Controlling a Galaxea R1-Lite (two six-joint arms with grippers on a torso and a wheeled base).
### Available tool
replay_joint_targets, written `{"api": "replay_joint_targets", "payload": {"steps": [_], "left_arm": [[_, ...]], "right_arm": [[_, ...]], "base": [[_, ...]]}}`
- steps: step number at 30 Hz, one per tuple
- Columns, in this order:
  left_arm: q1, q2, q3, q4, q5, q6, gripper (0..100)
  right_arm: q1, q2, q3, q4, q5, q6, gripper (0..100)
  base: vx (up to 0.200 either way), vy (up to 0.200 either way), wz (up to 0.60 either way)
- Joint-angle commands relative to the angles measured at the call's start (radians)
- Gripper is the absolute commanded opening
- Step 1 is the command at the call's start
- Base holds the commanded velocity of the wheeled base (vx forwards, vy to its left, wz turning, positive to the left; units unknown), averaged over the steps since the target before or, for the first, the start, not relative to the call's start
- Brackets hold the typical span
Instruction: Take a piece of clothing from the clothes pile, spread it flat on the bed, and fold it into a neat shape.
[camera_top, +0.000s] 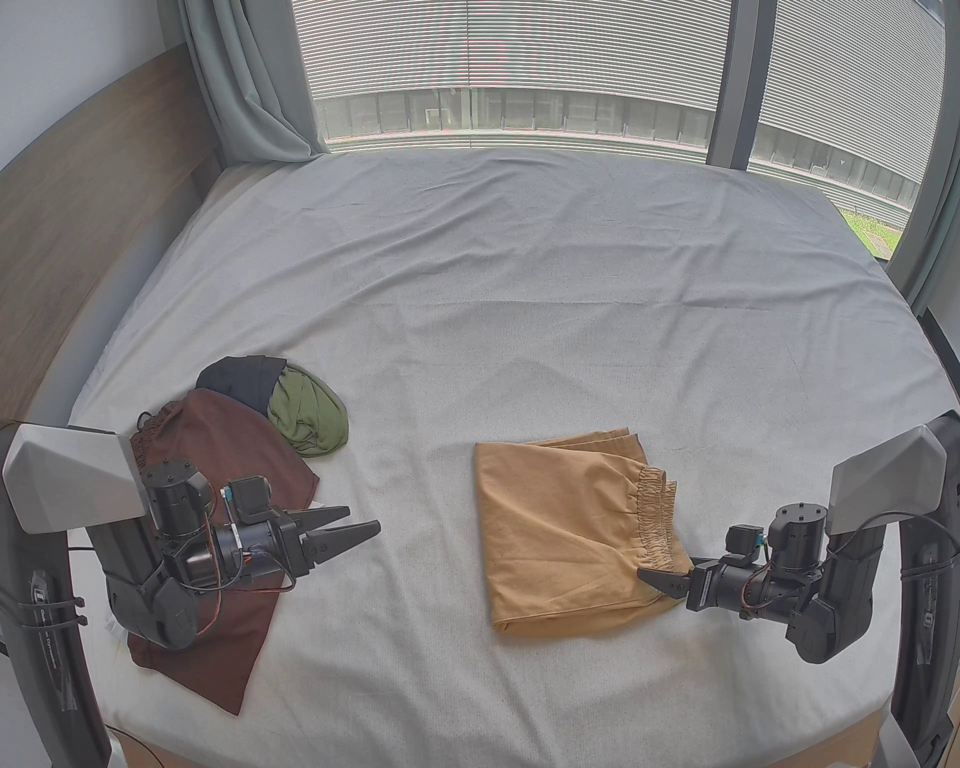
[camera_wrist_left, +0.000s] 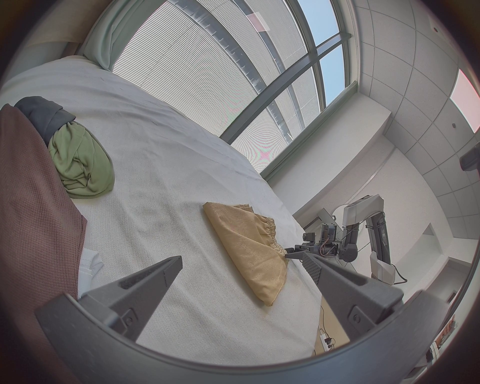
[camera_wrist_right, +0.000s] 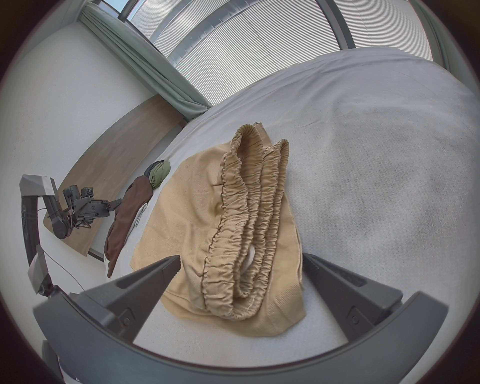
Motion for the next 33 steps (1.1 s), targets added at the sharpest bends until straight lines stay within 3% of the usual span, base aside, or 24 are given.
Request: {"api": "replay_joint_targets", "payload": {"steps": [1,7,15,33], "left_arm": [[-0.003,0.007,-0.001,0.0,0.001,0.001,100],[-0.003,0.007,-0.001,0.0,0.001,0.001,100],[-0.001,0.006,-0.001,0.0,0.001,0.002,100],[0.0,0.006,-0.002,0.0,0.001,0.002,100]], "right_arm": [[0.009,0.005,0.004,0.001,0.0,0.003,100],[0.028,0.008,0.005,0.003,0.0,0.011,100],[0.121,0.019,-0.019,0.0,-0.004,0.159,100],[0.126,0.021,-0.039,0.0,-0.007,0.167,100]], "base": [[0.0,0.0,0.0],[0.0,0.0,0.0],[0.0,0.0,0.0],[0.0,0.0,0.0]]}}
